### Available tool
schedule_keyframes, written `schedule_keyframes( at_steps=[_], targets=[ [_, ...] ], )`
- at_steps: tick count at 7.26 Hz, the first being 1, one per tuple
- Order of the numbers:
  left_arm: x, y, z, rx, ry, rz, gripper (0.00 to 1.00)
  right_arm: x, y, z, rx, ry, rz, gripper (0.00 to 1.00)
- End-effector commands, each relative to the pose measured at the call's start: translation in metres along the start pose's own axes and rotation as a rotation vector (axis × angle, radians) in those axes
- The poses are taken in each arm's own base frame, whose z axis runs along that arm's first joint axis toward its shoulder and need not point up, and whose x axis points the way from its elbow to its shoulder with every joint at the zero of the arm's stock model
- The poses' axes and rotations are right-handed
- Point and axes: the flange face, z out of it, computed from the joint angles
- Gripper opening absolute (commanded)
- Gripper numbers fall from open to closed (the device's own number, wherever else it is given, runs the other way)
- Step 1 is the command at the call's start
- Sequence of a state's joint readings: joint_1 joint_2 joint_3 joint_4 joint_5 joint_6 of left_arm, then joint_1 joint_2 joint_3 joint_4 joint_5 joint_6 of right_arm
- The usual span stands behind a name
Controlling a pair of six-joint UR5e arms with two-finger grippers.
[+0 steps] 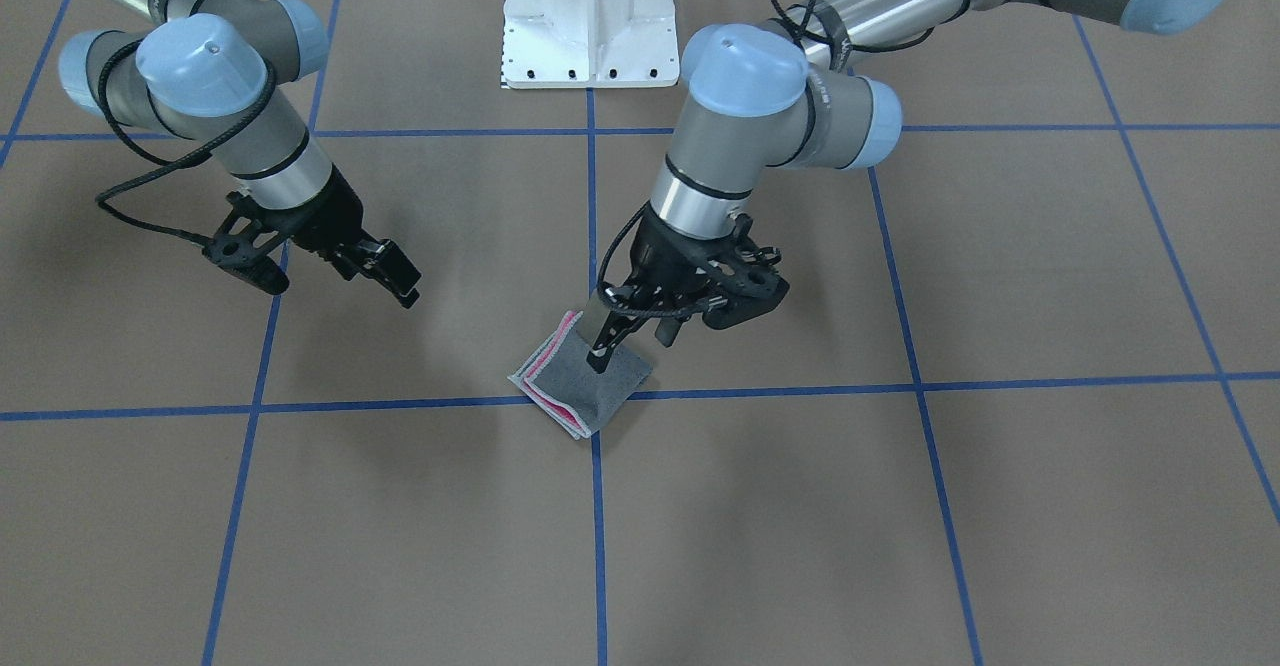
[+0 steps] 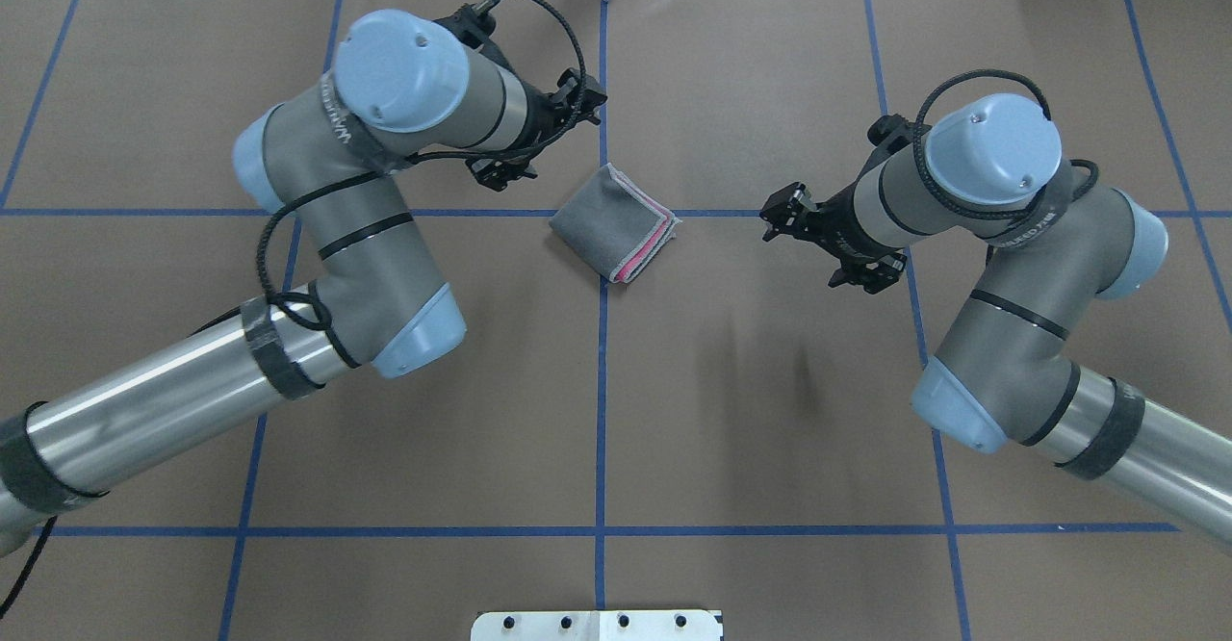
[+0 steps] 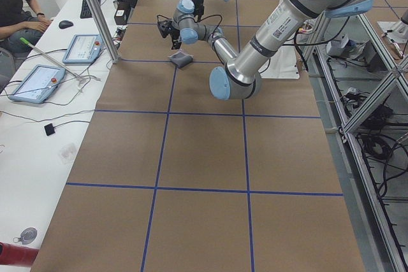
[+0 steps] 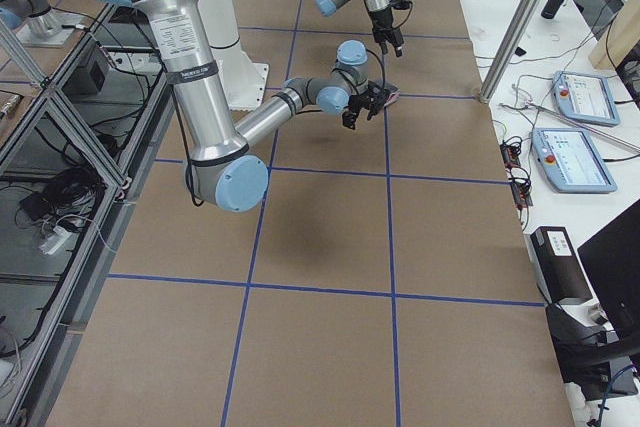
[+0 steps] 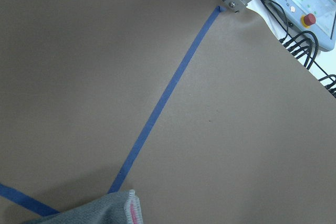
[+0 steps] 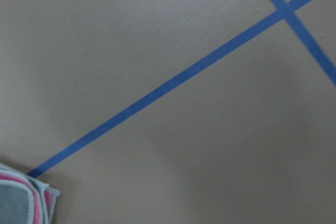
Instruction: Fold towel twice with both arms
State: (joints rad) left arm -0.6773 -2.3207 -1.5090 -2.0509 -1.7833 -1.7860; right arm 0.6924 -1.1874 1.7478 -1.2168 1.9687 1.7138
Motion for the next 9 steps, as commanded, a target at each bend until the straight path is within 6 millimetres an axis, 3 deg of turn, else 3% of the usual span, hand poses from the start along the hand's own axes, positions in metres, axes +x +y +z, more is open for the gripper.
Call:
schedule_keyframes(
  at_steps=[1,3,7,8,9],
  targets=[
    [-0.053,-0.008,-0.034,-0.016,0.005,0.043,1.00,-0.034,0.023,0.014,0.005,-0.021,-0.004,1.00],
    [-0.064,-0.010,-0.032,-0.014,-0.012,0.043,1.00,-0.058,0.041,0.024,-0.001,-0.033,0.006,1.00],
    [-0.077,-0.011,-0.031,-0.029,-0.030,0.039,1.00,-0.095,0.039,0.038,0.042,-0.065,0.037,0.98],
    [-0.084,-0.013,-0.031,-0.026,-0.037,0.037,1.00,-0.092,0.033,0.052,0.040,-0.083,0.042,0.98],
    [-0.099,-0.012,-0.047,-0.031,-0.030,0.039,1.00,-0.090,0.030,0.058,0.044,-0.093,0.040,0.98]
  ],
)
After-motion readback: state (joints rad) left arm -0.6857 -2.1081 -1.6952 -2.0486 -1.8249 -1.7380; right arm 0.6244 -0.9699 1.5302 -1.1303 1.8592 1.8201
